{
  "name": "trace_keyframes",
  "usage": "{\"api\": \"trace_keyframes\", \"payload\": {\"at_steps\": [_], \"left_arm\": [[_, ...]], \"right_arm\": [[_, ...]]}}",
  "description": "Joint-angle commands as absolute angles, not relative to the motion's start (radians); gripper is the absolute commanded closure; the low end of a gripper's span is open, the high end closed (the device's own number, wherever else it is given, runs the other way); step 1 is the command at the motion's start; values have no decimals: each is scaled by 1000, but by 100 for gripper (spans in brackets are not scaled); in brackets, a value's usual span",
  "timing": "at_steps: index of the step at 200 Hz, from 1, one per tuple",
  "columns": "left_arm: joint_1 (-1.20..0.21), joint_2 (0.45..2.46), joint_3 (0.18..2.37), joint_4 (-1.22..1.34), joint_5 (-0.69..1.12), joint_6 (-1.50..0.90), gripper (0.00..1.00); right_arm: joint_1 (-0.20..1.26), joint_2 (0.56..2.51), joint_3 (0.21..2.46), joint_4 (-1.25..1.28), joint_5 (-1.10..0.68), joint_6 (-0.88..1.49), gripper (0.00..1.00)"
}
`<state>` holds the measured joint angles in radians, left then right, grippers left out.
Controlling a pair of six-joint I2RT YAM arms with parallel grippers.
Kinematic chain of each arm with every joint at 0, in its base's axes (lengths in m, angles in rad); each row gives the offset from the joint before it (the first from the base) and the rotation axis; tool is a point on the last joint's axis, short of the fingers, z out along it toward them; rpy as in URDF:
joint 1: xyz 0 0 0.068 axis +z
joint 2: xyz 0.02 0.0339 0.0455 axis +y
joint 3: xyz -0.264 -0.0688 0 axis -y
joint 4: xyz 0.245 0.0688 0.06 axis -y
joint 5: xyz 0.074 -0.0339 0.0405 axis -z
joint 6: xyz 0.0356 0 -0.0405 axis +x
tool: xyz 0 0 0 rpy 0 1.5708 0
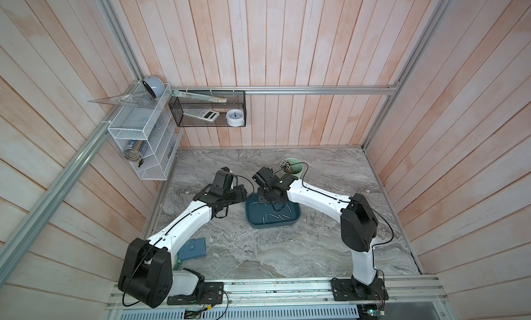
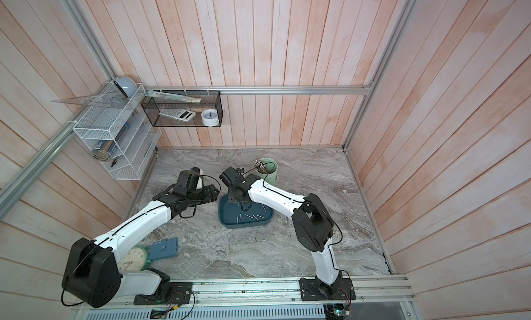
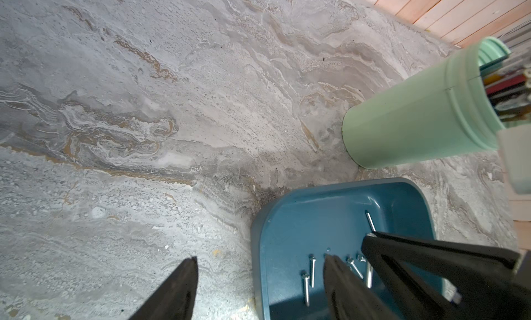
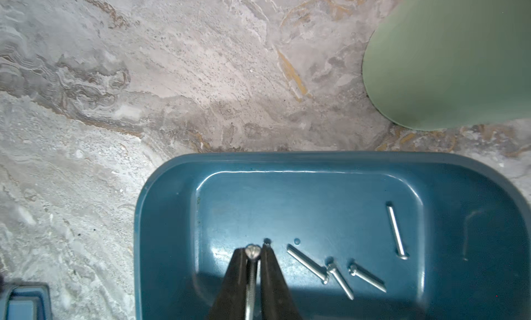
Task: Take out the screws from the storage box
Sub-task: Pick up the screw from the storage box, then place the screw at the center of the board.
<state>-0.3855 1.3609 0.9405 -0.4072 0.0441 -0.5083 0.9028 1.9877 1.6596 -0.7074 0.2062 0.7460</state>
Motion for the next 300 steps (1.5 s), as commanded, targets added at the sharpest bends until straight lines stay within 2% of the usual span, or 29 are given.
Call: {"api": "trace_keyframes", "payload": {"at_steps": [1,53,84,109,144,190,266,300], "left_arm": [[-386,1337,960,-409,31,-499,26],[-385,1327,960,-407,44,-505,26],[-386,1329,958,-400,56,-511,26],[-386,1331,959,-400,54,-511,26],[-385,1340,958,-403,49,-508,26],[-386,1349,960,-405,50,-508,26],[-386,1358,962,-405,54,-506,26],[-386,1360,964,-410,49,-504,26]], "right_arm": [[903,1889,1611,-752,327,710,100],[881,1540,1276,-719,601,750,100],[802,1374,1102,-683,572,752,100],[742,1325,1026,-642,535,732,100],[652,1351,952,-526,405,720,100],[599,1458,909,-398,341,684,100],[555,1699,1030,-449,215,659,100],[555,1738,1039,-435,203,658,98]]}}
